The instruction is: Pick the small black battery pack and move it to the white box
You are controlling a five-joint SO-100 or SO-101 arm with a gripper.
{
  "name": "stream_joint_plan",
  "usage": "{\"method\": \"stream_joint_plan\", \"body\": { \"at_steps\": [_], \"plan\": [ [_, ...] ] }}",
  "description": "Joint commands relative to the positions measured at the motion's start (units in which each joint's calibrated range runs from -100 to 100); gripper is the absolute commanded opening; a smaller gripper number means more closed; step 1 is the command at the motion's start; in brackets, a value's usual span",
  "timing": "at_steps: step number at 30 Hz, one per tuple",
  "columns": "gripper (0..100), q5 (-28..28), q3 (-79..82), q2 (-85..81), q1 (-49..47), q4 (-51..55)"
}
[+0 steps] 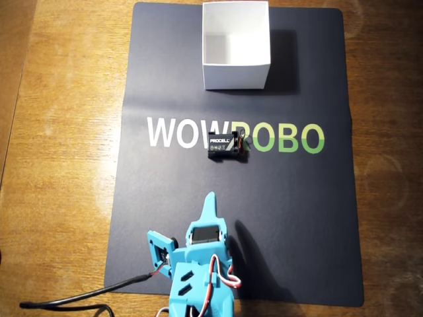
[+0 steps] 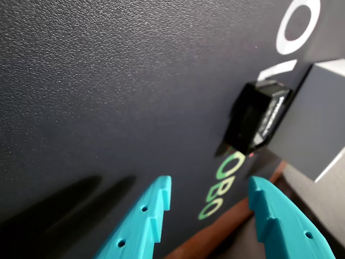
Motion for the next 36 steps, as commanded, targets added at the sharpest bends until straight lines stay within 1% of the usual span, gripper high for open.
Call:
{"method": "stream_joint_plan", "body": {
  "at_steps": [1,5,7,11,18,29,36],
  "plan": [
    [17,0.19,-1.44,0.21,0.48,-0.85],
    [17,0.19,-3.07,0.65,0.48,-0.50],
    [17,0.19,-5.06,3.55,0.48,-0.85],
    [17,0.19,-10.51,12.66,0.48,-1.37],
    [17,0.19,-21.39,28.27,0.37,-6.46],
    [17,0.19,-41.35,54.40,0.48,-6.02],
    [17,0.24,-50.33,68.52,0.48,-6.46]
  ]
}}
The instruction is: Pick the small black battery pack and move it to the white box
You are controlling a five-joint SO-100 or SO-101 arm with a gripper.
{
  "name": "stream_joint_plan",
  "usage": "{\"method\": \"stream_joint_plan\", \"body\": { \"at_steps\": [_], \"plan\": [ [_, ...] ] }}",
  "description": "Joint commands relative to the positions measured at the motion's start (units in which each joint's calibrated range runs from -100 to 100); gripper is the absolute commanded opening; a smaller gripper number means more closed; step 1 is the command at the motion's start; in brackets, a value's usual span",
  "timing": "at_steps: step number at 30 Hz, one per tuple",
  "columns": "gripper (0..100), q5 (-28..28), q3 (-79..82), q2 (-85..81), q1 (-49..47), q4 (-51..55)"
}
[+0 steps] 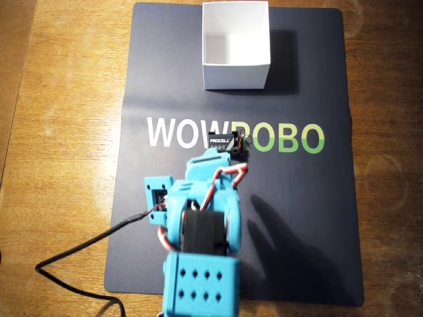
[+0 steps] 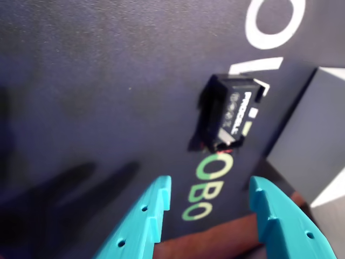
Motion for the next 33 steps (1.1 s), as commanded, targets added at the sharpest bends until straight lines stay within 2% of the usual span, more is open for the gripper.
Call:
{"method": "stream_joint_plan", "body": {
  "at_steps": [1,6,13,16,19,25,28,33],
  "plan": [
    [19,0.24,-6.32,7.49,0.48,-0.53],
    [26,-0.20,-12.58,17.05,0.60,-0.26],
    [27,-0.41,-20.74,25.38,0.60,-0.53],
    [26,-4.81,-24.28,28.62,1.42,-0.44],
    [26,-6.44,-26.37,30.99,2.60,-0.35],
    [26,-6.28,-27.18,34.50,3.77,-0.61],
    [26,-3.67,-29.82,36.43,3.77,-0.61],
    [26,-3.24,-34.80,40.55,3.89,-0.53]
  ]
}}
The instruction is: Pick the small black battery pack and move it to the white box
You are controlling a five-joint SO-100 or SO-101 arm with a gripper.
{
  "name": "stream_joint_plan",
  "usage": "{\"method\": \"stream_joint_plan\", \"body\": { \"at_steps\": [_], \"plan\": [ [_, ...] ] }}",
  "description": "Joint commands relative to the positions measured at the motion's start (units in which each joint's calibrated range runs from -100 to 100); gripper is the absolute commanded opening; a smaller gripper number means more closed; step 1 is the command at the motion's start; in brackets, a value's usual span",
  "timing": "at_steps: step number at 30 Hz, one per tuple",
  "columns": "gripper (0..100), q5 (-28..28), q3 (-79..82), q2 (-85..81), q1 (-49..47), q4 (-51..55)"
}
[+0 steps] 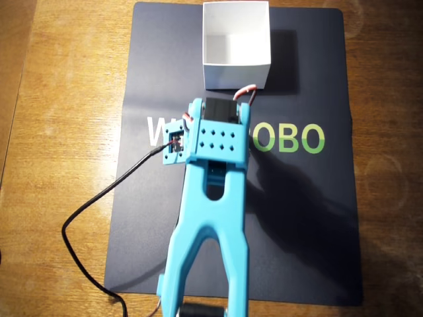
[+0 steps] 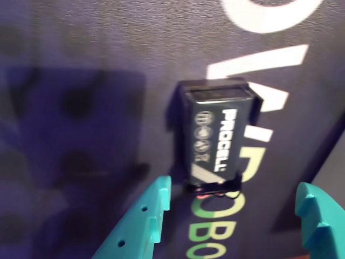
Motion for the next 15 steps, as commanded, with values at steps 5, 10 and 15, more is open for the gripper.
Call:
{"method": "stream_joint_plan", "body": {
  "at_steps": [5,10,15],
  "plan": [
    [26,2.62,-5.80,4.12,0.67,-0.09],
    [26,3.49,-5.80,5.61,0.67,0.17],
    [26,3.54,-5.71,6.49,0.55,0.26]
  ]
}}
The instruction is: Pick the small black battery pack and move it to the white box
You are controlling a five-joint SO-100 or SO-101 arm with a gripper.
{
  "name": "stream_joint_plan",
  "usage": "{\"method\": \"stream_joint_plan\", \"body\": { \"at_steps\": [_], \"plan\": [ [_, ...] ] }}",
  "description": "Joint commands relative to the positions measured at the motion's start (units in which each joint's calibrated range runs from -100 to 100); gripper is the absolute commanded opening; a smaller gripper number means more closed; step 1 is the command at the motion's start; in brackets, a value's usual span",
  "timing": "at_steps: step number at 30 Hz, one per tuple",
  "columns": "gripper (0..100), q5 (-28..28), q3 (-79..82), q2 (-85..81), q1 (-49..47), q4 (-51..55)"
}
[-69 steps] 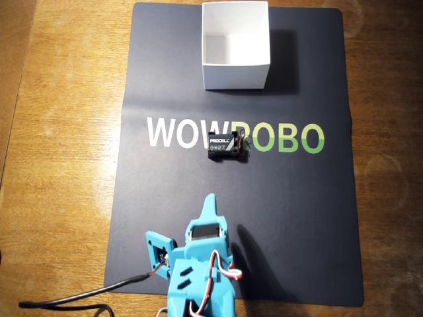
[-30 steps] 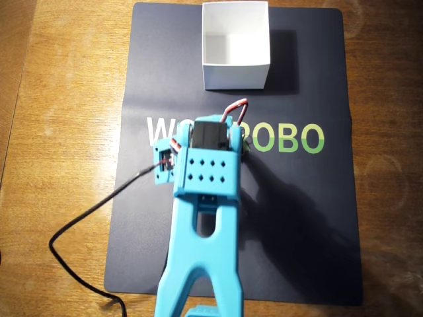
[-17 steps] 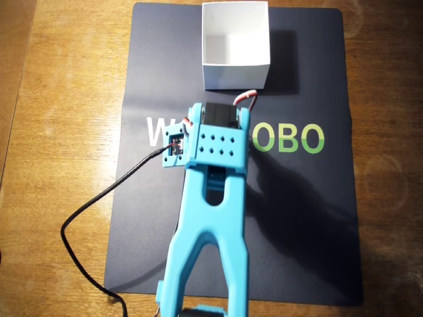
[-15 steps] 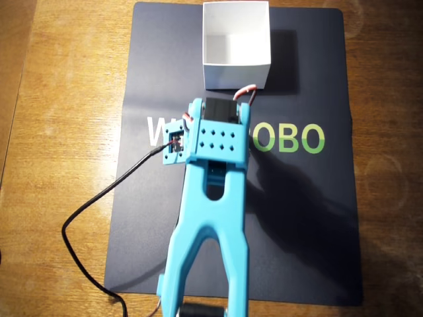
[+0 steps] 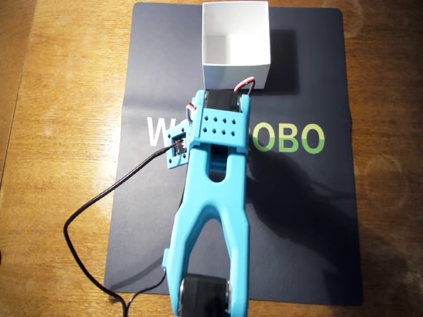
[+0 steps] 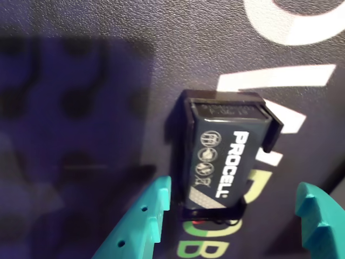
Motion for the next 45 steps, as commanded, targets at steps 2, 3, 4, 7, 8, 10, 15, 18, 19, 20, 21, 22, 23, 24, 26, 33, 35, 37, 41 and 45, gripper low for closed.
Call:
{"method": "stream_joint_plan", "body": {
  "at_steps": [2,3,4,7,8,10,15,18,19,20,21,22,23,24,26,33,35,37,41,45],
  "plan": [
    [26,0.23,-2.44,1.18,0.43,0.18],
    [26,0.23,-2.44,1.70,0.43,0.18],
    [26,0.23,-2.44,2.14,0.43,0.18],
    [26,0.23,-2.44,3.28,0.43,0.18],
    [26,0.23,-2.44,3.37,0.43,0.18],
    [26,0.23,-2.44,3.37,0.31,0.18],
    [27,-0.15,-2.53,3.37,0.43,-0.61],
    [26,-0.15,-2.53,3.46,0.31,-0.61],
    [26,-0.15,-2.53,3.46,0.31,-0.70],
    [26,-0.15,-2.62,3.46,0.31,-0.88],
    [26,-0.20,-2.80,3.46,0.08,-1.67],
    [26,-0.04,-2.80,3.46,0.08,-2.54],
    [26,0.02,-2.80,3.46,0.08,-3.42],
    [26,-0.09,-2.80,3.46,-0.04,-3.94],
    [26,-0.15,-2.80,3.46,-0.27,-4.21],
    [26,-0.15,-2.62,3.54,-0.39,-3.59],
    [26,-0.04,-2.26,3.54,-0.51,-3.59],
    [26,0.12,-1.80,3.54,-0.63,-3.51],
    [26,0.18,-1.71,3.63,-1.33,-2.89],
    [26,0.18,-1.98,5.74,-1.45,-2.63]
  ]
}}
